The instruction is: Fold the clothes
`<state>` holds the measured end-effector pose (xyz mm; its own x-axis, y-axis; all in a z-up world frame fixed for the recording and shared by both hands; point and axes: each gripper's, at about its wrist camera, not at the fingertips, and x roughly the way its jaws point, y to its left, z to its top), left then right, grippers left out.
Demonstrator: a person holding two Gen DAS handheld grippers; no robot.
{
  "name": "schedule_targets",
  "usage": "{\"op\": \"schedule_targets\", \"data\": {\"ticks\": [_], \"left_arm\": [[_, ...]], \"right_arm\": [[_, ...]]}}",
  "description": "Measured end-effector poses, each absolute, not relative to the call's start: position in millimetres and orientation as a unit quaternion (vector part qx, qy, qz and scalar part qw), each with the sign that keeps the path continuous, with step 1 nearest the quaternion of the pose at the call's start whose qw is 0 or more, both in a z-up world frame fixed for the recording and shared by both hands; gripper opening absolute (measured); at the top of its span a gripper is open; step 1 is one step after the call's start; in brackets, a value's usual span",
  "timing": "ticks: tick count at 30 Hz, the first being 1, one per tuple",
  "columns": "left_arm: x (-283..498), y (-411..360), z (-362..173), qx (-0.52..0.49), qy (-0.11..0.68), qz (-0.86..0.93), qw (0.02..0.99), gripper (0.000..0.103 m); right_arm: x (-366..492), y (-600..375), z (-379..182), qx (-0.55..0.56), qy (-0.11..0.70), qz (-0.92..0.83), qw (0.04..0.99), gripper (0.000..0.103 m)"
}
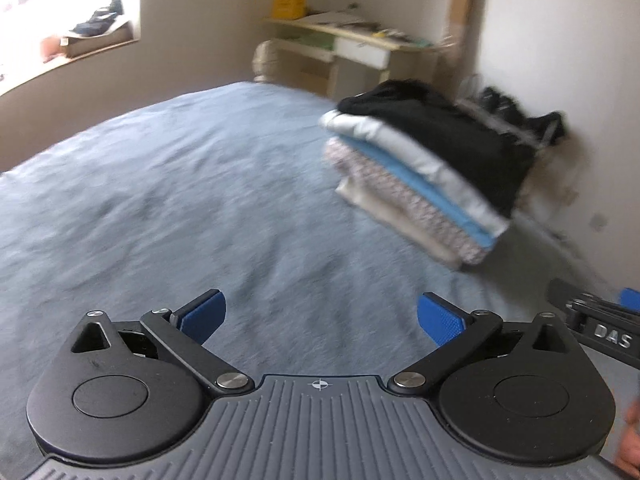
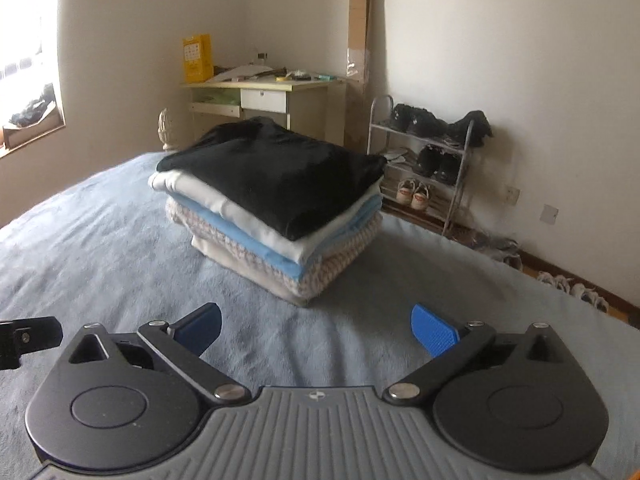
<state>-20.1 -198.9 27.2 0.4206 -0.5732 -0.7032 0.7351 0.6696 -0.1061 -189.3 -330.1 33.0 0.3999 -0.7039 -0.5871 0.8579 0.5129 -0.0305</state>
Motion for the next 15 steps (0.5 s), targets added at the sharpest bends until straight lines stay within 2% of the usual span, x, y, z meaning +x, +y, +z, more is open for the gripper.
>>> {"op": "schedule_targets", "data": {"ticks": [15], "left_arm": [[-44,-205,33,0.125,0.385,-0.367,0.838,0.103]], "right_arm": [[-186,-305,44,0.08,0.269,-0.467,0.839,0.103]]}}
